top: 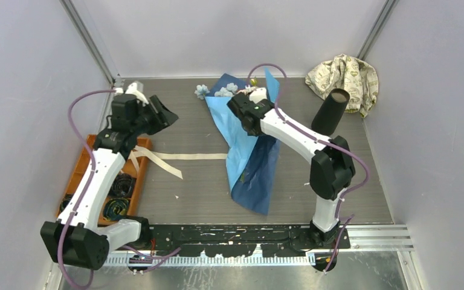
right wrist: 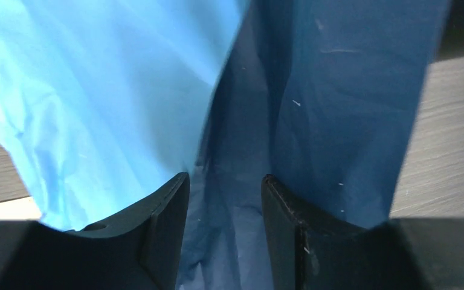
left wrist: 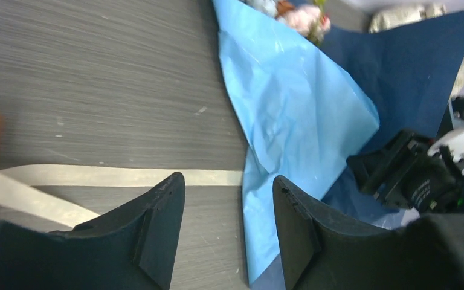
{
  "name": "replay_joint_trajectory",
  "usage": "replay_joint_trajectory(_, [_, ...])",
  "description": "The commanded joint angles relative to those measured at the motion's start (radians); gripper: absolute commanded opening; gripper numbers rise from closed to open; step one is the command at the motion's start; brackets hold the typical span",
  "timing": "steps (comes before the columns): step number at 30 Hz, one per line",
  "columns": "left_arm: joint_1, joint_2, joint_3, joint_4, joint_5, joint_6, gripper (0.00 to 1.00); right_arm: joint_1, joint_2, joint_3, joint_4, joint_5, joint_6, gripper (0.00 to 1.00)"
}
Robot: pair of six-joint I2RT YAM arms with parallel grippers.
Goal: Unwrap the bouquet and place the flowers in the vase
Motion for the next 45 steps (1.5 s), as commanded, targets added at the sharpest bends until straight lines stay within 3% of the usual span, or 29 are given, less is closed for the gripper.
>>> replay_joint_trajectory(1, [-0.124, 0.040, 0.047, 0.084, -0.053, 0.037, 0.56, -0.070, -0.115, -0.123, 0.082, -0.060, 0.039, 0.53])
replay_joint_trajectory(6, [-0.194, 0.092, 0.076, 0.077, -0.085, 0.051, 0.56, -0.157, -0.159, -0.241, 0.179, -0.229, 0.039, 0.54])
replay_joint_trajectory(12, [-0.294, 0.127, 0.117, 0.052, -0.157, 0.076, 0.56, -0.202, -0.158, -0.261, 0.219, -0.310, 0.016, 0.55])
replay_joint_trajectory(21, [-0.398, 0.053, 0.221, -0.072, -0.352, 0.081, 0.55, -0.162, -0.069, -0.135, 0.337, -0.590, -0.011, 0.53])
replay_joint_trajectory(36, [-0.397, -0.018, 0.266, -0.184, -0.506, 0.080, 0.55, 0.081, 0.358, 0.279, 0.298, -0.731, -0.016, 0.53])
replay_joint_trajectory(40, [-0.396, -0.024, 0.264, -0.187, -0.517, 0.076, 0.55, 0.082, 0.360, 0.279, 0.280, -0.709, -0.024, 0.52])
replay_joint_trajectory(45, [-0.396, -0.015, 0.234, -0.167, -0.524, 0.072, 0.57, 0.066, 0.229, 0.230, 0.257, -0.600, -0.061, 0.53])
